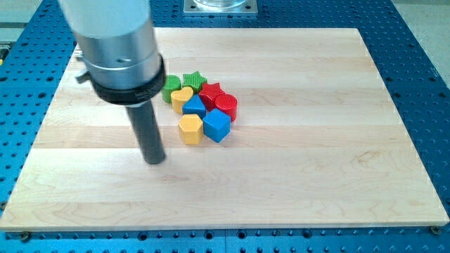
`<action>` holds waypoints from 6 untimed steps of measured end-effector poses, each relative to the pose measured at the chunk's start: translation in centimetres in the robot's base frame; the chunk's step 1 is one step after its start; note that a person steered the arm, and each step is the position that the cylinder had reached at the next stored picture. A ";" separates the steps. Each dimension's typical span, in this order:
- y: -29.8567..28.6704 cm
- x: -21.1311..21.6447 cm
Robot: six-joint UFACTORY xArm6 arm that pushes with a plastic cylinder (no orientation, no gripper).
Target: Push the hexagon into the red circle
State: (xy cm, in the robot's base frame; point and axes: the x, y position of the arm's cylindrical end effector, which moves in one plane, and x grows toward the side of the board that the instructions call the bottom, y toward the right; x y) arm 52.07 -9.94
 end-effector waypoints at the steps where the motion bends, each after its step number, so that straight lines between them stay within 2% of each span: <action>1: -0.7 -0.1; 3: 1.5 -1.6; 5: 8.5 -6.6; 6: 9.0 -9.2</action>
